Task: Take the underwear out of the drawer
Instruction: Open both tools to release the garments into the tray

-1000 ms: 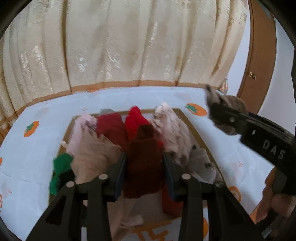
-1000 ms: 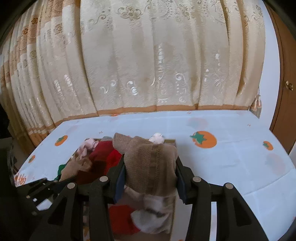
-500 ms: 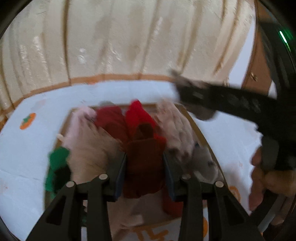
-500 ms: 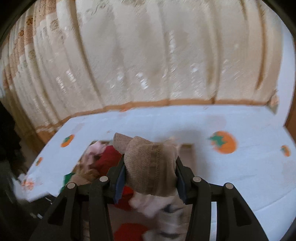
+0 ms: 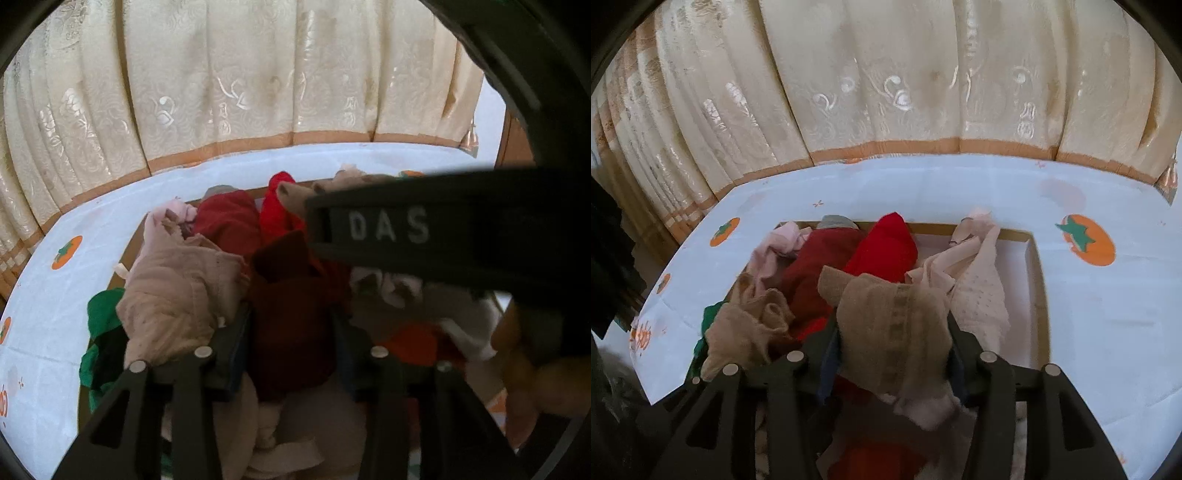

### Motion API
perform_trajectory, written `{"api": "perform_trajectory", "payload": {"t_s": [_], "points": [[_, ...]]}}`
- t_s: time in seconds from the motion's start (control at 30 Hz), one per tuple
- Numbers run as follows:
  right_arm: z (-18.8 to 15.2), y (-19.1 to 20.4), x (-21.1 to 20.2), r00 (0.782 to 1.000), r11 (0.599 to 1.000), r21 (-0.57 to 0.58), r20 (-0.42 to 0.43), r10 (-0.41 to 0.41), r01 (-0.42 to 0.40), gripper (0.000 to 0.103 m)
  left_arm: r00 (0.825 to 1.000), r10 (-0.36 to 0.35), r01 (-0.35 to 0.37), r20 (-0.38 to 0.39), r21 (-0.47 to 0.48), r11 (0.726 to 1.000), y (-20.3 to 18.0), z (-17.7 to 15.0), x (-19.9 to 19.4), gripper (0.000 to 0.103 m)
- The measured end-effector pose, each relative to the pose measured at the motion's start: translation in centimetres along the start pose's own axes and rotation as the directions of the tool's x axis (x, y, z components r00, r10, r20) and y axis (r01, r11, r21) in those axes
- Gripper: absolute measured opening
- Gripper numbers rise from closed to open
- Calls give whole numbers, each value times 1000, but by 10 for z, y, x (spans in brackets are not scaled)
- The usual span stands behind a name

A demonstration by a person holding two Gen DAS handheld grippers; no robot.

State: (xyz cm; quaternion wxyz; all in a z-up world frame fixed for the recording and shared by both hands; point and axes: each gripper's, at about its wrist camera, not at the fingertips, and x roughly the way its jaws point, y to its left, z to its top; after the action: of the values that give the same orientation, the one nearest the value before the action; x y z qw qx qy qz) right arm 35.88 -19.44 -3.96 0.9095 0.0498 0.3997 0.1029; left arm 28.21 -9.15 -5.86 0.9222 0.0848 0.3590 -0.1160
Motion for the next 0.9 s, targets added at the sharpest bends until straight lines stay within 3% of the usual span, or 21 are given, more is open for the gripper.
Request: {"api": "perform_trajectory", "payload": {"t_s": [0.03, 0.13, 0.23, 0.3, 0.37, 0.47, 0.63, 0.8, 0.9], "points": [[1, -3, 3, 1000, 1000, 18, 1, 13, -14, 53, 1000, 9, -9, 6, 16, 1000, -2, 0, 1, 50], [2, -10, 8, 999, 997, 63, -4, 51, -51, 57, 1000, 9, -10, 11, 66, 998, -10, -2, 5, 76], [0, -13, 7, 996, 993, 74, 2, 88, -88, 61, 1000, 14, -15, 15, 55, 998, -10, -3, 2, 77], [-1, -16, 1, 993, 989, 90, -1, 118, -117, 69, 1000, 0, 0, 5, 43, 999, -8, -3, -4, 77], [-1, -19, -12, 986, 977, 134, 14, 167, -168, 80, 1000, -10, 10, 8, 23, 1000, -5, -1, -12, 87], [0, -19, -25, 974, 960, 170, 14, 226, -225, 83, 999, -25, 25, 46, 2, 1000, -2, -2, -29, 99], [-6, -19, -56, 956, 927, 234, 85, 279, -292, 83, 994, 2, 1, 110, -26, 1000, 11, -1, -57, 103], [-13, -22, -76, 926, 875, 303, 139, 351, -378, 83, 995, 12, -6, 96, -62, 998, 20, -3, -70, 103], [-20, -19, -94, 920, 865, 317, 166, 354, -390, 83, 995, 33, -26, 92, -73, 997, 25, -7, -81, 103]]}}
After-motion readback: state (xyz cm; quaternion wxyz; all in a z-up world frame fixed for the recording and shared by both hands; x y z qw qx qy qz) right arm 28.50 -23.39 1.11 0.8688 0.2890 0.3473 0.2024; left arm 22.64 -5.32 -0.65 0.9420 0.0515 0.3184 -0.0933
